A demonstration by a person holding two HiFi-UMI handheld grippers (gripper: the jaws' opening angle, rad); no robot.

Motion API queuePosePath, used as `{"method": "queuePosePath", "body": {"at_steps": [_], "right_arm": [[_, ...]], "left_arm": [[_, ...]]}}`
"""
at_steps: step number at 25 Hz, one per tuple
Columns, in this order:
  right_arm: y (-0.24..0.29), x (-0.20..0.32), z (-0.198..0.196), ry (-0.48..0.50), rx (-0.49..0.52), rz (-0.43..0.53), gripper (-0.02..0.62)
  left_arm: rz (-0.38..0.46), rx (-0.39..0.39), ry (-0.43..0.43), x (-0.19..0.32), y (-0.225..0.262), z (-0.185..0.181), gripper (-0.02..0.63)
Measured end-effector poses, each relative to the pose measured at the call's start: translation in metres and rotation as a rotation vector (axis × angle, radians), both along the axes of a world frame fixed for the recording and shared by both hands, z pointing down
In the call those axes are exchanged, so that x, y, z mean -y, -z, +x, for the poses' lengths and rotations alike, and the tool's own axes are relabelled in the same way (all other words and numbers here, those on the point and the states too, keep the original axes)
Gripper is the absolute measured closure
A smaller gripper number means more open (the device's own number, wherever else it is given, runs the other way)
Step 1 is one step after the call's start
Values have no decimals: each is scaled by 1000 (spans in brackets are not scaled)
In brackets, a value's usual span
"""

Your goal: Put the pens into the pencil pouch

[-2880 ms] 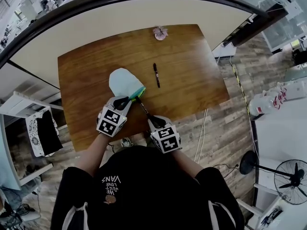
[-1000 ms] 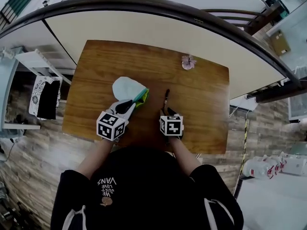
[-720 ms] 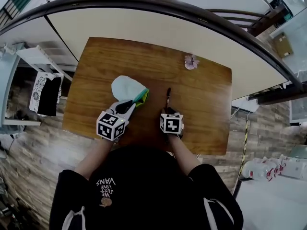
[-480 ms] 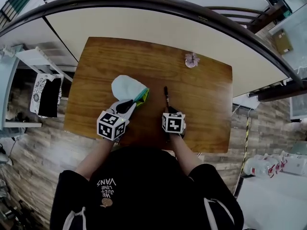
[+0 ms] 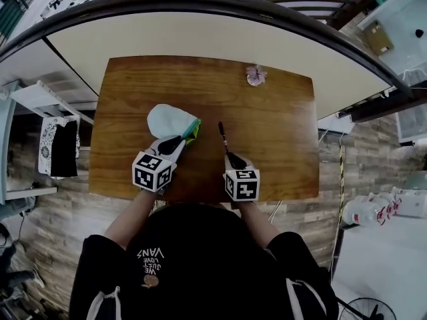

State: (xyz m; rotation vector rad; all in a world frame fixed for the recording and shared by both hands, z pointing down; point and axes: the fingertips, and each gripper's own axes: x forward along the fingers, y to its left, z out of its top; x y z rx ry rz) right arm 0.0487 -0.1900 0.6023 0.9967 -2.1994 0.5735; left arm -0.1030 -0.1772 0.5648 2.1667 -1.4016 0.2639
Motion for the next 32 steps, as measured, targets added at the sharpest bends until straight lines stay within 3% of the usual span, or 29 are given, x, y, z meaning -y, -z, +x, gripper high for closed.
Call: {"method": "queuePosePath", "body": {"at_steps": [7,22,32], "right_arm": [[28,-41,-33,54,72,10,551],[27,-69,-78,246,5,-25,551],[31,-67,-113,387,-18,-36,551]], "left_arm": [[2,-8,-44,4,-2,1,557],[28,-6,-245,-27,4,34,557],[38,-44,-296,-48,13,39,558]]}}
